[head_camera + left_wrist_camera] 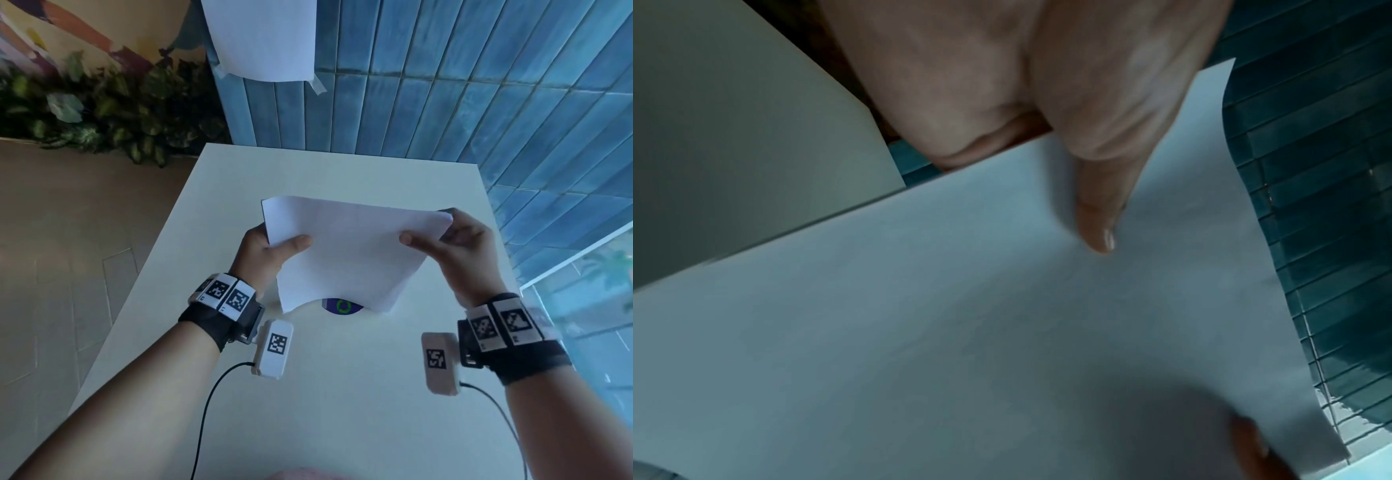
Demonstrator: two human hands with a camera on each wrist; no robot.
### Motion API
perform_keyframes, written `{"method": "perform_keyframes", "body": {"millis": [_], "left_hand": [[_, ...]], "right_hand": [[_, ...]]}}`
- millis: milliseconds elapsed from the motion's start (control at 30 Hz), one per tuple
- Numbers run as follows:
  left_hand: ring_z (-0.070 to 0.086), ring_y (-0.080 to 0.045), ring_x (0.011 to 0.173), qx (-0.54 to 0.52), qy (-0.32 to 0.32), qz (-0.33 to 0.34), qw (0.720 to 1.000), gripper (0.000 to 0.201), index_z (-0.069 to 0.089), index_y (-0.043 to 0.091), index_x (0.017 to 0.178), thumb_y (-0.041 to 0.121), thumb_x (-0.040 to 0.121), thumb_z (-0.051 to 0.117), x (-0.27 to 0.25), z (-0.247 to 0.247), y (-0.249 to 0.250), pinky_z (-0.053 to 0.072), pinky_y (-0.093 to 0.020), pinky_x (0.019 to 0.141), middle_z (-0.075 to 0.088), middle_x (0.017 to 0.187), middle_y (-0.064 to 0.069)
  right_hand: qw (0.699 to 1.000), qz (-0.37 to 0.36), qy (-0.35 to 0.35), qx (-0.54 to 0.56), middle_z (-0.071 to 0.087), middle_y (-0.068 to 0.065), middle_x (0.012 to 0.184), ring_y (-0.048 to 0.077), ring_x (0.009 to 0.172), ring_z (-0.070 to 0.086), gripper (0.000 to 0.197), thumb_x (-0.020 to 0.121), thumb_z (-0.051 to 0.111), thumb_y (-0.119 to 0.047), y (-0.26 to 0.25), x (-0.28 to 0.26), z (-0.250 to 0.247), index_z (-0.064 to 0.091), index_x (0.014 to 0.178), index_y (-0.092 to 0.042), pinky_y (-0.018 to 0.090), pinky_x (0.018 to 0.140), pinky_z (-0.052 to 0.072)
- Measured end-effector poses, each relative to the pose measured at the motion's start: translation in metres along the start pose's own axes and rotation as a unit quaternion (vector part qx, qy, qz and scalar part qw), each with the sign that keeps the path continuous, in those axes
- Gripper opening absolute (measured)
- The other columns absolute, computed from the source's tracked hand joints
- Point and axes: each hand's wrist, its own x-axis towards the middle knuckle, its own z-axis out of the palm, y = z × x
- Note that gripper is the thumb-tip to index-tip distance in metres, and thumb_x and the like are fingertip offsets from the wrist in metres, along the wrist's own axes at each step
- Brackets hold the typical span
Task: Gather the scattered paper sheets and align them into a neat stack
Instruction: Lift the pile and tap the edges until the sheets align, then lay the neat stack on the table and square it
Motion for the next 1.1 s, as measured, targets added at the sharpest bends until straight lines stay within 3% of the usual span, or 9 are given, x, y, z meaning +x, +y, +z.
{"method": "perform_keyframes", "body": {"millis": [133,300,367,533,800,933,1000,1100], "left_hand": [[0.071,-0.022,0.087,0.001,0.013,0.021,1.0,0.014,0.073,0.018,0.089,0.015,0.076,0.074,0.0,0.003,-0.004,0.055,-0.038,0.079,0.076,0.09,-0.001],[0.071,-0.011,0.082,0.008,0.05,0.054,0.997,0.017,0.071,0.023,0.086,0.008,0.079,0.075,0.002,0.008,-0.007,0.056,-0.026,0.074,0.076,0.082,0.01],[0.071,-0.007,0.077,0.021,0.05,0.053,0.997,0.022,0.07,0.025,0.083,0.004,0.077,0.076,0.004,0.009,-0.01,0.056,-0.021,0.07,0.075,0.077,0.014],[0.07,-0.001,0.072,0.038,0.047,0.032,0.998,0.029,0.068,0.027,0.08,-0.001,0.074,0.076,0.006,0.016,-0.025,0.054,-0.017,0.063,0.073,0.073,0.016],[0.072,-0.011,0.084,0.041,0.051,-0.041,0.997,0.029,0.074,0.032,0.07,0.004,0.072,0.079,0.006,0.018,-0.056,0.055,-0.031,0.083,0.075,0.081,0.011],[0.07,-0.009,0.08,0.068,0.057,-0.049,0.995,0.015,0.072,0.023,0.079,0.01,0.075,0.079,0.004,0.019,-0.068,0.054,-0.028,0.081,0.075,0.085,0.003],[0.07,-0.007,0.077,0.087,0.074,-0.047,0.992,0.01,0.072,0.018,0.08,0.016,0.074,0.081,0.005,0.019,-0.07,0.052,-0.02,0.072,0.074,0.082,0.006],[0.068,-0.002,0.074,0.106,0.091,-0.047,0.989,0.016,0.072,0.015,0.085,0.022,0.074,0.081,0.008,0.019,-0.068,0.049,-0.007,0.061,0.072,0.082,0.008]], "right_hand": [[0.999,0.044,-0.005,0.017,0.075,-0.002,0.085,0.012,0.079,0.07,0.018,0.077,0.074,0.002,0.027,-0.007,0.011,0.069,0.089,-0.01,0.025,0.069,0.053],[1.0,0.003,0.028,0.001,0.07,-0.003,0.094,0.005,0.083,0.067,0.028,0.084,0.068,0.001,0.031,-0.003,0.021,0.061,0.096,-0.024,0.018,0.073,0.052],[0.999,-0.008,0.038,-0.022,0.068,-0.003,0.099,0.009,0.091,0.066,0.032,0.085,0.068,-0.001,0.036,-0.004,0.022,0.058,0.1,-0.028,0.022,0.078,0.052],[0.997,0.007,0.053,-0.052,0.063,0.006,0.117,0.021,0.11,0.061,0.044,0.083,0.068,-0.006,0.062,-0.007,0.024,0.05,0.121,-0.02,0.034,0.09,0.05],[0.993,0.069,0.046,-0.08,0.066,0.009,0.112,0.021,0.102,0.062,0.034,0.084,0.067,-0.004,0.1,-0.01,0.026,0.055,0.113,-0.015,0.031,0.086,0.05],[0.985,0.113,0.032,-0.128,0.066,0.003,0.093,0.0,0.077,0.061,0.02,0.086,0.066,-0.007,0.118,-0.011,0.024,0.057,0.104,-0.01,0.011,0.066,0.043],[0.983,0.11,0.035,-0.143,0.066,0.001,0.091,0.011,0.08,0.062,0.019,0.086,0.067,-0.009,0.119,-0.009,0.023,0.057,0.102,-0.014,0.013,0.064,0.043],[0.98,0.083,0.028,-0.178,0.068,0.005,0.089,0.024,0.083,0.062,0.015,0.084,0.067,-0.01,0.11,-0.004,0.02,0.058,0.096,-0.009,0.025,0.067,0.047]]}}
